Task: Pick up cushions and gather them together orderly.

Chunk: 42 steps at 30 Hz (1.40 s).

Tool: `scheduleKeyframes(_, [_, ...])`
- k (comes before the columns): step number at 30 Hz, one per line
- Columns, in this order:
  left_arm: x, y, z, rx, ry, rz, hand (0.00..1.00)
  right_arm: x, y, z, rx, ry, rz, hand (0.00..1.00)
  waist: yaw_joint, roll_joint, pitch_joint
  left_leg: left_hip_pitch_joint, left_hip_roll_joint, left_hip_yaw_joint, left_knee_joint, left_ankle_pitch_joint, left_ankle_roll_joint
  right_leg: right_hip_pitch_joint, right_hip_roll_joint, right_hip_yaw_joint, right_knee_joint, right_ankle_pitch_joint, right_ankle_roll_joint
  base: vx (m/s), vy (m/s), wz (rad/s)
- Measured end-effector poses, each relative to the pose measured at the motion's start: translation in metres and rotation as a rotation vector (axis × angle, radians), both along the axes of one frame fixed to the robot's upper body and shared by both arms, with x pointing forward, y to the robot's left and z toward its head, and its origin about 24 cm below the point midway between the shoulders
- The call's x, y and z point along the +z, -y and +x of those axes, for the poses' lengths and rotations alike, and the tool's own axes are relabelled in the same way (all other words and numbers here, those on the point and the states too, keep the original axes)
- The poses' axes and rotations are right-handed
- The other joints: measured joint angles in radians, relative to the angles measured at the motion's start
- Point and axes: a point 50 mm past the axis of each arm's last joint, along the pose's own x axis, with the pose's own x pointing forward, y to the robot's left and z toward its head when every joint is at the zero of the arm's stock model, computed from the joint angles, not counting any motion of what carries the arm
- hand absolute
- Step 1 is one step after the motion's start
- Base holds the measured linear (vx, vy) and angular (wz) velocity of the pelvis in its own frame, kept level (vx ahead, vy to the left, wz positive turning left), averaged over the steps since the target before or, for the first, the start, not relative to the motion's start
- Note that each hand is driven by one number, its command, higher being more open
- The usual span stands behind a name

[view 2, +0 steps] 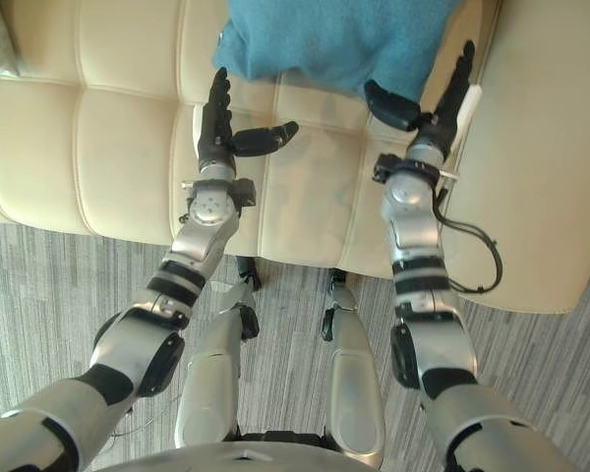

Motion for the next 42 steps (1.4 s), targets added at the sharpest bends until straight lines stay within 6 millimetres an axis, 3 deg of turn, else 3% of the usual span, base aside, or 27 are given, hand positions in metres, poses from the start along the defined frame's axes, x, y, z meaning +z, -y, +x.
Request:
scheduleKeyframes(3, [-0.009, -0.007, -0.008, 0.009, -0.004, -0.007, 1.0, -0.024, 0.007, -0.017, -0.018, -0.042, -0.002, 1.0, 0.008, -0.003, -0.007, 0.037, -0.007, -0.001, -0.01, 0.001, -0.006, 0.028, -0.009, -0.014, 0.015, -0.031, -0.003, 0.0, -0.074, 0.06])
scheduleKeyframes(6, [-0.035, -0.021, -0.024, 0.027, -0.05, -0.039, 1.0, -0.063, 0.007, -0.041, -0.006, -0.139, 0.028, 1.0, 0.01, -0.005, -0.011, 0.098, -0.003, -0.009, -0.023, 0.004, -0.011, 0.087, -0.004, -0.025, 0.017, -0.045, -0.007, 0.0, -0.093, 0.03])
scheduleKeyframes(8, [-0.083, -0.031, -0.047, 0.029, -0.191, -0.04, 1.0, -0.112, 0.002, -0.069, 0.023, -0.296, 0.064, 1.0, 0.011, -0.018, -0.061, 0.153, 0.0, -0.01, -0.03, -0.007, -0.023, 0.14, -0.001, -0.029, 0.016, -0.062, -0.008, 0.06, -0.068, 0.01])
scheduleKeyframes(10, [-0.103, -0.036, -0.059, 0.027, -0.256, -0.04, 1.0, -0.13, 0.0, -0.082, 0.038, -0.357, 0.086, 1.0, 0.011, -0.024, -0.081, 0.177, 0.002, -0.01, -0.03, -0.013, -0.026, 0.166, 0.0, -0.032, 0.012, -0.068, -0.009, 0.07, -0.039, 0.0])
scheduleKeyframes(15, [-0.203, -0.06, -0.128, 0.087, -0.644, -0.102, 1.0, -0.208, -0.007, -0.143, 0.117, -0.668, 0.156, 1.0, 0.011, -0.034, -0.236, 0.294, 0.01, -0.01, -0.04, -0.048, -0.043, 0.313, 0.017, -0.045, -0.061, -0.077, -0.005, 0.13, -0.009, -0.02])
scheduleKeyframes(17, [-0.224, -0.066, -0.146, 0.103, -0.744, -0.108, 1.0, -0.227, -0.008, -0.156, 0.132, -0.758, 0.171, 1.0, 0.01, -0.034, -0.277, 0.32, 0.01, -0.011, -0.052, -0.05, -0.046, 0.344, 0.02, -0.049, -0.081, -0.077, -0.005, 0.08, 0.006, 0.03])
scheduleKeyframes(22, [-0.283, -0.084, -0.216, 0.161, -1.094, -0.071, 1.0, -0.287, -0.017, -0.208, 0.176, -1.085, 0.266, 1.0, 0.013, -0.027, -0.377, 0.441, 0.0, -0.015, -0.12, -0.046, -0.056, 0.465, 0.024, -0.064, -0.149, -0.076, -0.003, 0.04, 0.01, 0.04])
scheduleKeyframes(26, [-0.301, -0.094, -0.252, 0.212, -1.231, -0.081, 1.0, -0.311, -0.017, -0.243, 0.145, -1.241, 0.349, 1.0, 0.013, -0.026, -0.41, 0.506, -0.012, -0.015, -0.176, -0.034, -0.057, 0.522, 0.028, -0.066, -0.185, -0.071, 0.005, 0.01, 0.012, 0.02])
scheduleKeyframes(30, [-0.307, -0.099, -0.27, 0.236, -1.301, -0.082, 1.0, -0.32, -0.012, -0.262, 0.107, -1.314, 0.394, 1.0, 0.013, -0.035, -0.42, 0.542, -0.027, -0.012, -0.203, -0.031, -0.057, 0.548, 0.024, -0.052, -0.204, -0.064, 0.014, 0.02, 0.028, -0.05])
scheduleKeyframes(34, [-0.308, -0.102, -0.271, 0.239, -1.307, -0.071, 1.0, -0.32, -0.01, -0.261, 0.1, -1.321, 0.395, 1.0, 0.014, -0.043, -0.421, 0.554, -0.034, 0.014, -0.203, -0.031, -0.056, 0.545, 0.02, -0.022, -0.207, -0.049, 0.017, 0.0, 0.038, -0.23])
scheduleKeyframes(37, [-0.306, -0.102, -0.262, 0.221, -1.296, -0.037, 1.0, -0.318, -0.014, -0.249, 0.132, -1.308, 0.376, 1.0, 0.016, -0.052, -0.41, 0.561, -0.033, 0.047, -0.197, -0.037, -0.05, 0.526, 0.021, 0.013, -0.191, -0.034, 0.017, -0.06, 0.022, -0.32])
scheduleKeyframes(40, [-0.301, -0.097, -0.241, 0.199, -1.247, -0.026, 1.0, -0.317, -0.019, -0.241, 0.175, -1.312, 0.33, 1.0, 0.019, -0.067, -0.386, 0.516, -0.022, 0.05, -0.104, -0.086, -0.022, 0.47, 0.016, 0.004, -0.102, -0.013, 0.008, -0.14, 0.013, -0.24])
scheduleKeyframes(41, [-0.3, -0.094, -0.237, 0.191, -1.238, -0.028, 1.0, -0.316, -0.02, -0.236, 0.182, -1.304, 0.325, 1.0, 0.026, -0.047, -0.375, 0.493, 0.008, 0.063, -0.079, -0.093, -0.008, 0.448, 0.016, -0.004, -0.037, -0.041, 0.004, -0.19, -0.048, -0.04])
scheduleKeyframes(42, [-0.298, -0.091, -0.232, 0.176, -1.228, -0.014, 1.0, -0.317, -0.023, -0.238, 0.186, -1.313, 0.335, 1.0, 0.015, -0.055, -0.368, 0.477, 0.007, 0.046, -0.031, -0.103, 0.002, 0.375, -0.014, -0.032, 0.35, -0.162, -0.005, -0.21, -0.078, 0.1])
